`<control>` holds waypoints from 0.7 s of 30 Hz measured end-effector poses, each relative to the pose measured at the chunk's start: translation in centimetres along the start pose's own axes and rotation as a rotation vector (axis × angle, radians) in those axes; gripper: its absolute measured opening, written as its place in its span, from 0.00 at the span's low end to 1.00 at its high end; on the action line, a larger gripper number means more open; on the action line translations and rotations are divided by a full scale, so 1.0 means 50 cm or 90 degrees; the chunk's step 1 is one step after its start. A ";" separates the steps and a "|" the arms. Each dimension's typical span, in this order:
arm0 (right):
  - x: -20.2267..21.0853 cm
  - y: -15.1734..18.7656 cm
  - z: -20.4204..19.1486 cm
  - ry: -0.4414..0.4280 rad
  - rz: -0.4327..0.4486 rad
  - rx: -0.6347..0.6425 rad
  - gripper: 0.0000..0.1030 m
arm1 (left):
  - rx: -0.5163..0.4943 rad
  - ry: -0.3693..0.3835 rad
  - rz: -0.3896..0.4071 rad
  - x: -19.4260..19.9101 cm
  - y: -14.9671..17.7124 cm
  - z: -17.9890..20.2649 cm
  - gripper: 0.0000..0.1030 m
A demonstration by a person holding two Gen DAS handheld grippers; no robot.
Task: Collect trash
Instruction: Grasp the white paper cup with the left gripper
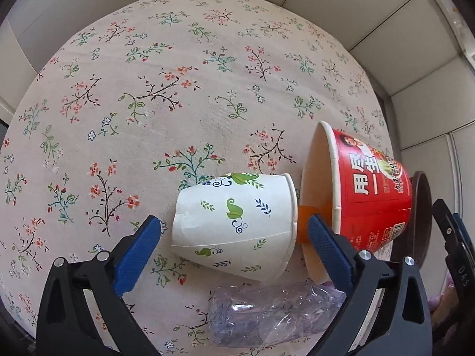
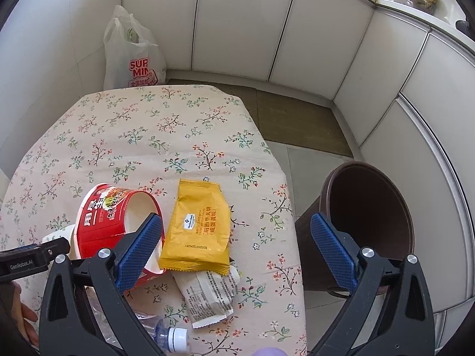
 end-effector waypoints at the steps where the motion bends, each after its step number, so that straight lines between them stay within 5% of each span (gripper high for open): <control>1: 0.000 0.000 -0.001 0.000 0.000 0.001 0.93 | 0.001 -0.005 -0.003 -0.006 0.000 0.000 0.93; 9: -0.001 0.000 -0.010 -0.019 -0.005 0.003 0.93 | 0.002 0.003 -0.010 -0.034 -0.001 -0.004 0.93; 11: -0.001 -0.001 -0.017 -0.038 -0.009 0.005 0.93 | 0.007 0.007 0.004 -0.025 -0.005 -0.010 0.92; 13: -0.003 0.000 -0.025 -0.061 -0.017 0.004 0.93 | 0.013 0.022 0.005 -0.020 -0.009 -0.020 0.80; 21: -0.027 0.012 -0.067 -0.143 -0.070 0.029 0.93 | 0.016 0.047 0.023 0.010 -0.013 -0.046 0.79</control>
Point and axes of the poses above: each gripper's, at about its wrist camera, not at the fingertips, and x roughly against the way its jaws point, z to its right, y to its underside, the point moved 4 cm from there along -x, roughly the way its jaws point, and after that the axes turned 6 degrees about -z, right-handed, at the moved point
